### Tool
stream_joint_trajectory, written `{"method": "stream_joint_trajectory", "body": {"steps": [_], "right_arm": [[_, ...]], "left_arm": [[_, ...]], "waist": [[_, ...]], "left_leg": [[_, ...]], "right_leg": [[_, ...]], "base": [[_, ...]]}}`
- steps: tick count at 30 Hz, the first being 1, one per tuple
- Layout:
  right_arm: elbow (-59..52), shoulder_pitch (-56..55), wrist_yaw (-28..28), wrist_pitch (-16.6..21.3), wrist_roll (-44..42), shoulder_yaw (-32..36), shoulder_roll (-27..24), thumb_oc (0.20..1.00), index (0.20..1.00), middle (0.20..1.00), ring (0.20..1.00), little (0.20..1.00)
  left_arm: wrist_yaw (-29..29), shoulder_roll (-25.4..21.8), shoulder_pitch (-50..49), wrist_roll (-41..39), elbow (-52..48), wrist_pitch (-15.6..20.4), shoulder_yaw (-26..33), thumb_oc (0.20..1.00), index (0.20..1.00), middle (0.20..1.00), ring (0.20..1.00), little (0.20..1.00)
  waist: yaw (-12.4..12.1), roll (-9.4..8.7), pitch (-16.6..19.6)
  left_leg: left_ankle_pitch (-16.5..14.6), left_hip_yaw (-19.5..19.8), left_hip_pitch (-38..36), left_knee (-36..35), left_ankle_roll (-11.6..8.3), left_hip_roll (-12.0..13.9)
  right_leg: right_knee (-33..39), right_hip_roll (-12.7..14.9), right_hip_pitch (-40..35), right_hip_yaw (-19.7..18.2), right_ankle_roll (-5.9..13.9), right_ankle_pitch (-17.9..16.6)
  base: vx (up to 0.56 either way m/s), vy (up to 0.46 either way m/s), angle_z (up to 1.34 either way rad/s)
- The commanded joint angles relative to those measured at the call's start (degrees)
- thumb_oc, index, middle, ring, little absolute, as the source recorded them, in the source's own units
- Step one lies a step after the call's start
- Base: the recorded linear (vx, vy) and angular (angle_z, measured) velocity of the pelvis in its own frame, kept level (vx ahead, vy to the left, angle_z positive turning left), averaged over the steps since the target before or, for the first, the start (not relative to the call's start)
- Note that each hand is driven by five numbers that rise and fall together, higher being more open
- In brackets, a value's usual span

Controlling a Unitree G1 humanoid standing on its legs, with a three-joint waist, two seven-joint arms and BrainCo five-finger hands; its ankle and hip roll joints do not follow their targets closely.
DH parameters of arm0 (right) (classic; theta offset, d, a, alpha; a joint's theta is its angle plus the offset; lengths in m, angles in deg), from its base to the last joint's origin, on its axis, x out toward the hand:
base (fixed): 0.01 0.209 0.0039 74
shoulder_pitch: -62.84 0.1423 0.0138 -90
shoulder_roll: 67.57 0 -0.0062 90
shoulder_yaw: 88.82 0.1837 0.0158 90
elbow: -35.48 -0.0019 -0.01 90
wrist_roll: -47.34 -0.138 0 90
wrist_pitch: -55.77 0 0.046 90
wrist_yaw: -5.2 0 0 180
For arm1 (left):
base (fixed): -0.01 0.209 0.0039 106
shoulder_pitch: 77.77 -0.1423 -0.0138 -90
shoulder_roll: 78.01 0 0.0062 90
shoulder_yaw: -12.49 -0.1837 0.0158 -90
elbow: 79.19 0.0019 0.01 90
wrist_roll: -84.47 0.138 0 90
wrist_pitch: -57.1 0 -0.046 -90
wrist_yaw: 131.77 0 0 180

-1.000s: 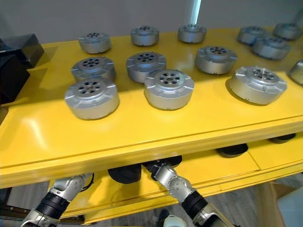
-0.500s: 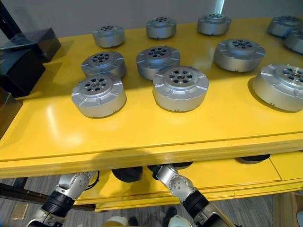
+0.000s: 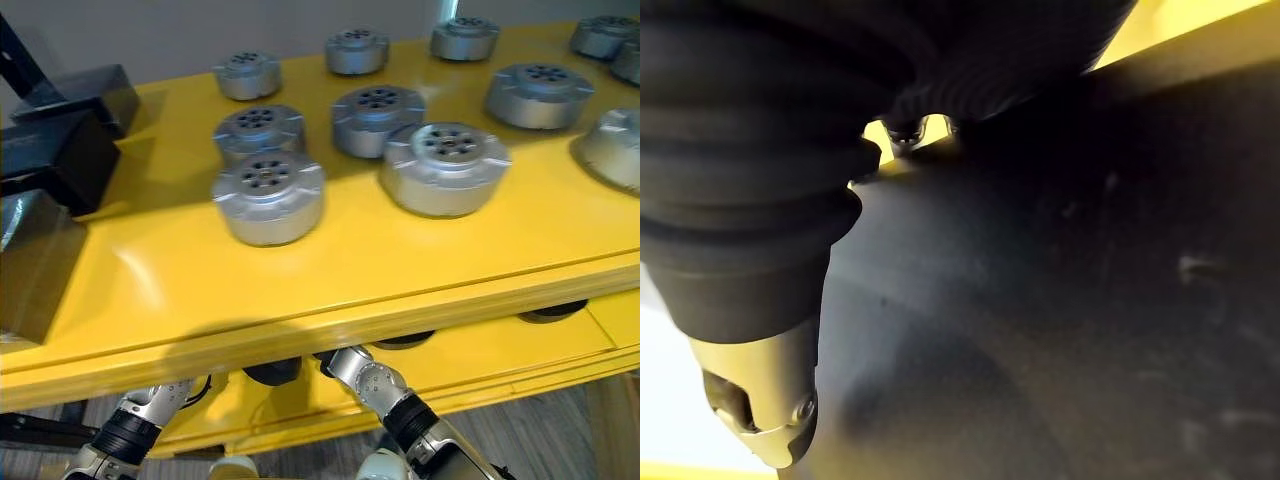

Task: Move parts from the plastic box to the shelf.

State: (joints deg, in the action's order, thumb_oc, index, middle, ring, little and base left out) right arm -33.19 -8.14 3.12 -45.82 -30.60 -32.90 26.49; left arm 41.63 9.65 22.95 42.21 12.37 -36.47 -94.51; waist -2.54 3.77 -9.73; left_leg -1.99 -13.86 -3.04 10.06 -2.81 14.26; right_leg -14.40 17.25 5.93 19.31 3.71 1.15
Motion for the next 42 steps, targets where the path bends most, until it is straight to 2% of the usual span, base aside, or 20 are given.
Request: {"method": "stream_joint_trajectory", "body": {"steps": [1, 4, 5, 8, 10, 11, 17, 19, 21, 22, 23, 26, 28, 32, 37, 42], "right_arm": [[-3.87, 6.13, -1.62, 2.87, -0.82, -0.52, 7.79, 1.0, 1.0, 1.0, 1.0, 1.0], [-3.8, 4.77, -0.36, 4.38, -1.29, -0.75, 8.69, 1.0, 1.0, 1.0, 1.0, 1.0], [-3.91, 3.09, -0.08, 5.54, -0.21, -1.53, 10.22, 1.0, 1.0, 1.0, 1.0, 1.0], [-3.98, 2.25, 0.41, 5.51, 2.0, -2.74, 11.29, 1.0, 1.0, 1.0, 1.0, 1.0], [-4.4, 1.93, 1.43, 5.85, 3.31, -3.73, 12.11, 1.0, 1.0, 1.0, 1.0, 1.0], [-4.78, 2.01, 3.22, 6.8, 3.9, -4.3, 12.78, 1.0, 1.0, 1.0, 1.0, 1.0], [-3.37, 5.06, 13.16, 8.07, 9.12, -2.12, 11.48, 1.0, 1.0, 1.0, 1.0, 1.0], [-2.85, 5.92, 15.21, 8.2, 14.09, -1.29, 10.8, 1.0, 1.0, 1.0, 1.0, 1.0], [-2.43, 7.79, 19.45, 8.98, 22.72, -0.4, 9.31, 1.0, 1.0, 1.0, 1.0, 1.0], [-2.45, 8.9, 20.86, 9.62, 25.17, 0.09, 8.56, 1.0, 1.0, 1.0, 1.0, 1.0], [-2.38, 10.35, 20.92, 10.14, 29.24, 1.36, 7.23, 1.0, 1.0, 1.0, 1.0, 1.0], [-4.49, 11.78, 19.92, 10.72, 33.16, 2.43, 5.56, 1.0, 1.0, 1.0, 1.0, 1.0], [-9.01, 12.36, 19.79, 10.33, 39.36, 2.86, 4.51, 1.0, 1.0, 1.0, 1.0, 1.0], [-14.8, 12.99, 24.99, 10.59, 50.26, 2.71, 2.55, 1.0, 1.0, 1.0, 1.0, 1.0], [-17.34, 14.12, 27.54, 9.8, 54.83, 3.77, 1.13, 1.0, 1.0, 1.0, 1.0, 1.0], [-18.72, 15.39, 28.3, 11.54, 59.15, 4.45, 0.47, 1.0, 1.0, 1.0, 1.0, 1.0]], "left_arm": [[1.19, -0.72, -1.5, -1.09, -3.86, 0.06, 0.13, 0.2, 0.2, 0.2, 0.2, 0.2], [0.24, -1.64, -2.02, -0.56, -4.29, -0.5, 0.22, 0.2, 0.2, 0.2, 0.2, 0.2], [-0.17, -3.1, -2.91, -0.05, -5.96, -1.96, 1.76, 0.2, 0.2, 0.2, 0.2, 0.2], [-2.02, -4.13, -3.13, -0.45, -7.32, -2.6, 2.91, 0.2, 0.2, 0.2, 0.2, 0.2], [-2.56, -4.4, -3.2, -0.65, -7.7, -3.0, 3.54, 0.2, 0.2, 0.2, 0.2, 0.2], [-2.6, -4.44, -3.39, -0.7, -8.0, -3.27, 3.63, 0.2, 0.2, 0.2, 0.2, 0.2], [-1.85, -4.25, -4.15, 0.27, -8.47, -4.42, 3.17, 0.2, 0.2, 0.2, 0.2, 0.2], [-1.71, -4.21, -4.21, 0.36, -8.14, -4.46, 3.09, 0.2, 0.2, 0.2, 0.2, 0.2], [-2.58, -4.0, -3.91, 0.92, -7.61, -4.08, 2.76, 0.2, 0.2, 0.2, 0.2, 0.2], [-3.62, -3.88, -3.56, 0.89, -7.24, -3.8, 2.72, 0.2, 0.2, 0.2, 0.2, 0.2], [-5.62, -3.85, -3.13, 0.45, -6.79, -3.89, 3.06, 0.2, 0.2, 0.2, 0.2, 0.2], [-7.69, -3.71, -2.59, -0.24, -5.33, -4.37, 3.67, 0.2, 0.2, 0.2, 0.2, 0.2], [-9.29, -3.16, -2.09, 0.72, -2.55, -4.24, 4.14, 0.2, 0.2, 0.2, 0.2, 0.2], [-10.89, -2.13, -1.1, 3.3, 1.96, -4.18, 4.31, 0.2, 0.2, 0.2, 0.2, 0.2], [-11.61, -1.46, -0.28, 4.79, 4.87, -4.19, 4.48, 0.2, 0.2, 0.2, 0.2, 0.2], [-12.81, -1.11, 0.91, 8.9, 8.23, -3.92, 4.18, 0.2, 0.2, 0.2, 0.2, 0.2]], "waist": [[-1.73, -0.6, 1.35], [-2.38, -0.33, 1.6], [-3.29, -0.44, 1.71], [-3.97, -0.8, 1.43], [-4.34, -1.09, 1.11], [-4.95, -1.42, 0.63], [-5.84, -2.24, -0.32], [-5.75, -2.33, -0.4], [-5.43, -2.42, -0.48], [-5.14, -2.46, -0.46], [-4.54, -2.5, -0.51], [-3.63, -2.58, -0.5], [-2.56, -2.68, -0.53], [-1.21, -2.78, -0.51], [-0.39, -2.68, -0.48], [0.31, -2.45, -0.58]], "left_leg": [[8.93, -0.17, 0.67, -2.87, -3.59, 1.06], [4.86, -1.82, -1.82, -6.68, -2.47, -1.53], [3.77, -3.23, -3.52, -8.29, -1.67, -2.56], [2.96, -4.27, -3.66, -8.15, -1.16, -2.97], [2.48, -4.65, -3.33, -7.57, -0.88, -3.1], [1.29, -4.36, -3.36, -6.71, -1.04, -3.19], [0.66, -4.63, -1.71, -3.89, -1.37, -2.11], [0.64, -4.66, -1.55, -3.5, -1.54, -1.89], [0.65, -4.94, -1.5, -3.17, -1.66, -1.6], [1.48, -5.66, -1.0, -3.21, -1.32, -1.35], [1.39, -5.88, -1.13, -2.97, -1.41, -1.13], [1.33, -6.32, -1.34, -2.87, -1.48, -0.89], [1.21, -6.87, -1.57, -2.77, -1.56, -0.56], [0.97, -7.75, -1.99, -2.88, -1.66, -0.25], [0.59, -8.27, -2.06, -2.57, -1.66, -0.08], [0.25, -8.56, -2.11, -2.44, -1.66, -0.1]], "right_leg": [[1.67, -4.86, -10.89, 4.68, -2.81, 6.87], [3.53, -2.07, -11.79, 5.44, 0.17, 3.62], [5.36, 0.31, -12.13, 5.96, 2.91, 0.38], [7.01, 1.62, -12.23, 6.05, 4.54, -1.59], [7.41, 1.85, -12.19, 6.08, 5.01, -2.0], [7.12, 1.91, -12.68, 6.02, 5.66, -1.21], [6.44, 1.18, -12.84, 6.62, 5.11, 0.24], [6.48, 1.02, -12.9, 6.5, 4.93, 0.33], [6.62, 0.84, -12.93, 6.12, 4.68, 0.31], [7.08, 0.71, -12.48, 6.29, 4.04, -0.45], [7.19, 0.57, -12.46, 5.66, 3.92, -0.41], [7.21, 0.39, -12.22, 4.87, 3.78, -0.4], [7.19, 0.26, -11.95, 4.12, 3.71, -0.32], [7.17, 0.07, -11.61, 3.24, 3.69, -0.07], [6.96, -0.02, -11.19, 2.57, 3.63, 0.19], [6.74, -0.03, -10.72, 1.74, 3.59, 0.46]], "base": [[0.1, 0.409, 0.83], [0.1, 0.32, 0.38], [0.07, 0.219, -0.03], [0.0, 0.079, -0.13], [-0.03, -0.007, -0.12], [-0.04, -0.037, -0.07], [-0.07, -0.056, 0.08], [-0.04, -0.043, -0.01], [-0.06, -0.039, -0.04], [-0.08, -0.036, -0.05], [-0.07, -0.028, -0.08], [-0.01, -0.011, -0.14], [0.0, -0.011, -0.17], [0.0, -0.01, -0.13], [0.01, 0.002, -0.1], [0.0, 0.005, -0.02]]}}
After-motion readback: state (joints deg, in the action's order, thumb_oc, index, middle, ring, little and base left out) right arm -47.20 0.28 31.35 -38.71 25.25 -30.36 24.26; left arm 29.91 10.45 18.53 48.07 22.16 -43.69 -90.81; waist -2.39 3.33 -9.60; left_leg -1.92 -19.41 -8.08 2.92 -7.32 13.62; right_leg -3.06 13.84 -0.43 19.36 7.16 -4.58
